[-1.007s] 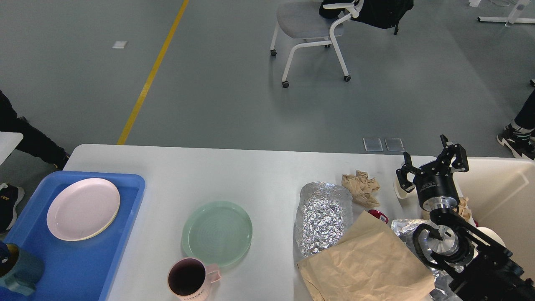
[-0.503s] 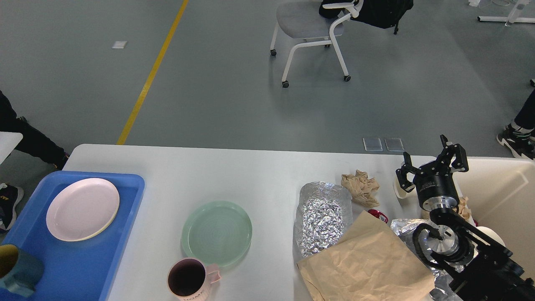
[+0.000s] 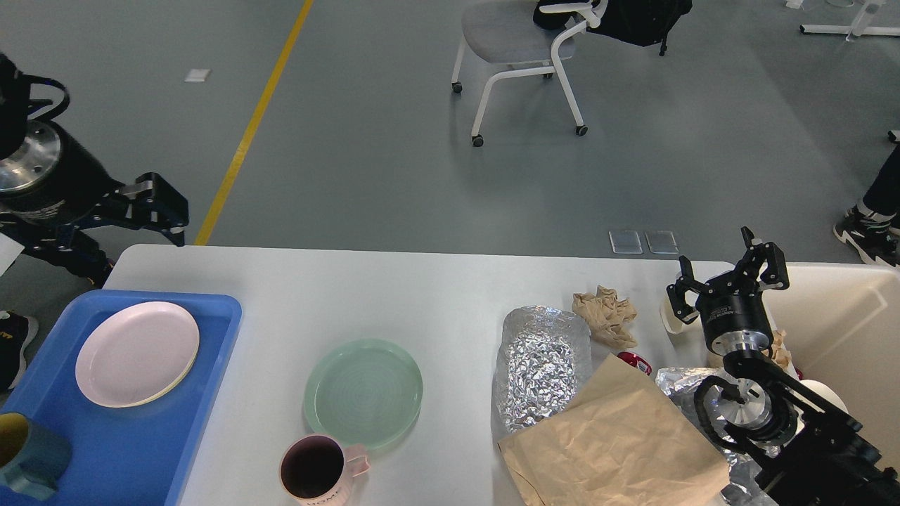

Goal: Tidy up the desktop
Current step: 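Raise the left gripper and move it toward the pink HOME mug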

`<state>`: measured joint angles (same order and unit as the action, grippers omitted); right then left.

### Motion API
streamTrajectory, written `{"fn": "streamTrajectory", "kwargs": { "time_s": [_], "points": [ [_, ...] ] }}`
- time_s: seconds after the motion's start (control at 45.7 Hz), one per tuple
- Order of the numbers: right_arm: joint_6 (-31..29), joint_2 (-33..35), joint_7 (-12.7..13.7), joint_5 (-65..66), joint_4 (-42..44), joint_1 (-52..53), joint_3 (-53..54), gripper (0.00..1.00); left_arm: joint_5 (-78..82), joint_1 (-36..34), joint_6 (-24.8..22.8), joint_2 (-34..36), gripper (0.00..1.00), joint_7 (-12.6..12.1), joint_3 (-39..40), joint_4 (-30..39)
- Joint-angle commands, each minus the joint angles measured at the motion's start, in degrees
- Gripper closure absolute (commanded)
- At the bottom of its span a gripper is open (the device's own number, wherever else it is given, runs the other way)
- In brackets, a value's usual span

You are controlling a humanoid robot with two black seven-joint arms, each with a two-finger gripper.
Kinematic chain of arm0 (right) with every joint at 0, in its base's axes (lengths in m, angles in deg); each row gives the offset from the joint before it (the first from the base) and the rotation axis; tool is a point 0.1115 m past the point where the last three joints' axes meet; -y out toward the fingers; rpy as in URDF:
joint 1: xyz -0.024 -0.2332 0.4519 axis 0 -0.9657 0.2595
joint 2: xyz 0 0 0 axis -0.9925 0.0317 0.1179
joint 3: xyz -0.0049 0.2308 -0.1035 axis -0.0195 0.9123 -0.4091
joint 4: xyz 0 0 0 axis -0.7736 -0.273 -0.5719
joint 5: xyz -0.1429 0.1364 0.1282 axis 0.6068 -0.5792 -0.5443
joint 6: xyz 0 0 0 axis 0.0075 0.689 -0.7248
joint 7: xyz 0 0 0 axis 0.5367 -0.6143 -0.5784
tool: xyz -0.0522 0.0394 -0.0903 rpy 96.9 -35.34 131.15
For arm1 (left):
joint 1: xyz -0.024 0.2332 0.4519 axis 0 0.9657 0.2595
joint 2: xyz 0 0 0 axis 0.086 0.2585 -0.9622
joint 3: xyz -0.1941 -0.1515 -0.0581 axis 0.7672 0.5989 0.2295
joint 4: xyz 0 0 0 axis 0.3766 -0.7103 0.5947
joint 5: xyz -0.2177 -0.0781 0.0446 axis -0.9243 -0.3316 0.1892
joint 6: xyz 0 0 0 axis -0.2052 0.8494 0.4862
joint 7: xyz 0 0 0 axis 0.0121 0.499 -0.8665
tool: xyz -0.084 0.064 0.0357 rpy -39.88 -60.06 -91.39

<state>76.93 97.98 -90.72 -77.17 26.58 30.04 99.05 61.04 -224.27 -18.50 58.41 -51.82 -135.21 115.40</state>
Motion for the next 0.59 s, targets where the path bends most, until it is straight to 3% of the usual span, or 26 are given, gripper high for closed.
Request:
{"fn": "streamTrajectory", "kwargs": {
  "time_s": [0.0, 0.241, 0.569],
  "points": [
    [0.00, -0.03, 0.05, 0.00, 0.09, -0.01, 0.00, 0.00, -6.73, -8.44, 0.00, -10.40, 0.06, 0.03, 0.67, 7.95],
    [0.00, -0.03, -0.04, 0.00, 0.09, -0.01, 0.00, 0.00, -16.22, -15.04, -2.10, -16.22, 0.06, 0.20, 4.18, 14.90],
    [0.00, 0.06, -0.04, 0.00, 0.00, -0.01, 0.00, 0.00, -17.99, -12.94, -2.99, -17.01, 0.04, 0.56, 6.29, 13.50]
  ]
}}
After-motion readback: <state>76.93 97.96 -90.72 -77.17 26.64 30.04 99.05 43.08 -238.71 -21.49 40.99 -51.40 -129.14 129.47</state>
